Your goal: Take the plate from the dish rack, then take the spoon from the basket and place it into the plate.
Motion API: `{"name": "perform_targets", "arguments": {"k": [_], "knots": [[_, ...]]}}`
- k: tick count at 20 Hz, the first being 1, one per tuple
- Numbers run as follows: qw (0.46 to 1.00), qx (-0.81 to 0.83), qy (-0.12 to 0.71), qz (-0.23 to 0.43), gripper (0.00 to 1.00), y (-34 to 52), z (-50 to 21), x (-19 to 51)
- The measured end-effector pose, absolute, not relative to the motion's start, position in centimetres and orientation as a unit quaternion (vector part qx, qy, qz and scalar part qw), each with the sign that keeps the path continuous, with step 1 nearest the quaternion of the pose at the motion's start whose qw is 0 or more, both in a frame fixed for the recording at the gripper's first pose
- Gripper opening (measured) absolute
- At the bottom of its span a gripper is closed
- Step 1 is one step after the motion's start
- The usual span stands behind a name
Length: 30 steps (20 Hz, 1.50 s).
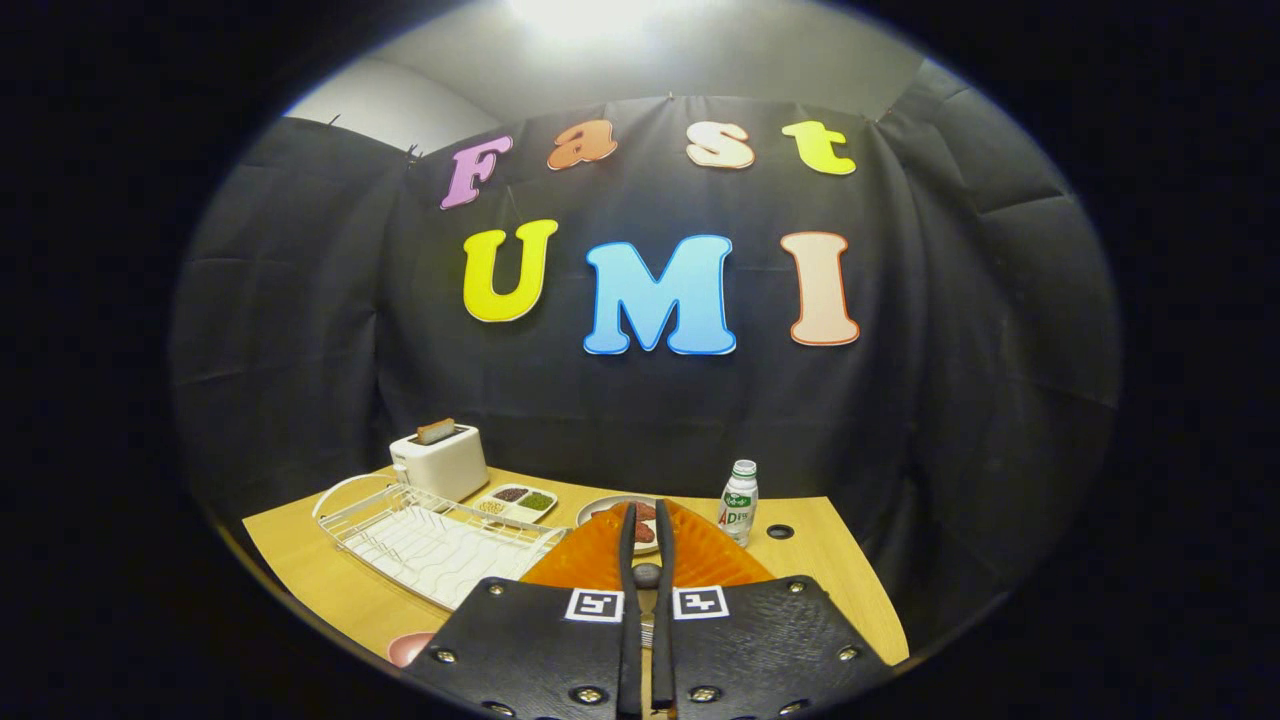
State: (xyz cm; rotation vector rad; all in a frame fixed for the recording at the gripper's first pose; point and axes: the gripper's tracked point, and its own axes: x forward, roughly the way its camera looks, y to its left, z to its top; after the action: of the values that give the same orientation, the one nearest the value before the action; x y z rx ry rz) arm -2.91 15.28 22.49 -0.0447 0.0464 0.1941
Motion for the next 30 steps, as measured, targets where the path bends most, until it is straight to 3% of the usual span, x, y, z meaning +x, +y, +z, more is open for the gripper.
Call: {"name": "perform_targets", "arguments": {"k": [14, 30], "knots": [[0.972, -0.025, 0.097, 0.213, 0.04, 22.1, 17.3, -10.0], [0.919, -0.056, 0.163, 0.354, 0.04, 34.1, 8.3, -10.1]]}}
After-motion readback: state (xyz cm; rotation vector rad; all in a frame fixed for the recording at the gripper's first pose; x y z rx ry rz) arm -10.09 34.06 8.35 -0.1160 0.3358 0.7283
